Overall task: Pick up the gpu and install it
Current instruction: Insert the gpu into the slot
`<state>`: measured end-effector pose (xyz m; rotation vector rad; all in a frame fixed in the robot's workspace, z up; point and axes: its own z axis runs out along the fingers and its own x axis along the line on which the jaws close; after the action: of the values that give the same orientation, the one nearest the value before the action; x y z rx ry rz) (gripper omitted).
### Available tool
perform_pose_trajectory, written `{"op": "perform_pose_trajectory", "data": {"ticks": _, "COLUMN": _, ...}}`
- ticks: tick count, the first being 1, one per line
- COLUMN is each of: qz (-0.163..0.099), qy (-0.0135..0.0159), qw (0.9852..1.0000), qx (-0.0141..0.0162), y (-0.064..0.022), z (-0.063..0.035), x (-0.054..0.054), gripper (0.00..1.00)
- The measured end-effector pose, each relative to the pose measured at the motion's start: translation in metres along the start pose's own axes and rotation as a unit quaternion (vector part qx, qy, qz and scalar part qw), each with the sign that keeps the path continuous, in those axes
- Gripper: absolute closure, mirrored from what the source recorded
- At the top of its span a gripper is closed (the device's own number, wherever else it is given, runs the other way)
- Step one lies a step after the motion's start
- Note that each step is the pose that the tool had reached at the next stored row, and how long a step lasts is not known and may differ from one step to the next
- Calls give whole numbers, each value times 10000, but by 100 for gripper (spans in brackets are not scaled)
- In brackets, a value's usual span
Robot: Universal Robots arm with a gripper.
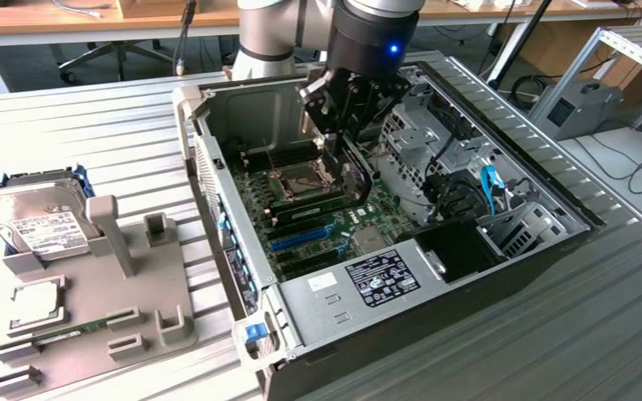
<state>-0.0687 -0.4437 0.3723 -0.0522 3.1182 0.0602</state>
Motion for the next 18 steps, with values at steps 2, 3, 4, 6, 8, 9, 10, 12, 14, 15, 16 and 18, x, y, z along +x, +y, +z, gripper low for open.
{"op": "perform_pose_trajectory", "data": {"ticks": 2, "qz": -80, "qy": 3, "qw": 10000, "qx": -2, "y": 0, "z": 0, "x": 0, "gripper": 74}}
{"op": "perform_pose_trajectory", "data": {"ticks": 3, "qz": -103, "qy": 4, "qw": 9999, "qx": -2, "y": 0, "z": 0, "x": 0, "gripper": 74}}
{"op": "perform_pose_trajectory", "data": {"ticks": 4, "qz": -129, "qy": 5, "qw": 9999, "qx": -3, "y": 0, "z": 0, "x": -1, "gripper": 74}}
{"op": "perform_pose_trajectory", "data": {"ticks": 6, "qz": -334, "qy": 13, "qw": 9994, "qx": -8, "y": 0, "z": 0, "x": -1, "gripper": 74}}
{"op": "perform_pose_trajectory", "data": {"ticks": 8, "qz": -580, "qy": 22, "qw": 9983, "qx": -13, "y": 0, "z": 0, "x": -2, "gripper": 74}}
{"op": "perform_pose_trajectory", "data": {"ticks": 9, "qz": -701, "qy": 27, "qw": 9975, "qx": -16, "y": 0, "z": 0, "x": -2, "gripper": 74}}
{"op": "perform_pose_trajectory", "data": {"ticks": 10, "qz": -822, "qy": 31, "qw": 9966, "qx": -19, "y": 0, "z": 0, "x": -2, "gripper": 74}}
{"op": "perform_pose_trajectory", "data": {"ticks": 12, "qz": -992, "qy": 38, "qw": 9951, "qx": -23, "y": 0, "z": 0, "x": -2, "gripper": 74}}
{"op": "perform_pose_trajectory", "data": {"ticks": 14, "qz": -1198, "qy": 46, "qw": 9928, "qx": -27, "y": 0, "z": 0, "x": -2, "gripper": 74}}
{"op": "perform_pose_trajectory", "data": {"ticks": 15, "qz": -1255, "qy": 48, "qw": 9921, "qx": -29, "y": 0, "z": 0, "x": -2, "gripper": 74}}
{"op": "perform_pose_trajectory", "data": {"ticks": 16, "qz": -1303, "qy": 50, "qw": 9915, "qx": -30, "y": 0, "z": 0, "x": -2, "gripper": 74}}
{"op": "perform_pose_trajectory", "data": {"ticks": 18, "qz": -1365, "qy": 52, "qw": 9906, "qx": -31, "y": 0, "z": 0, "x": -2, "gripper": 74}}
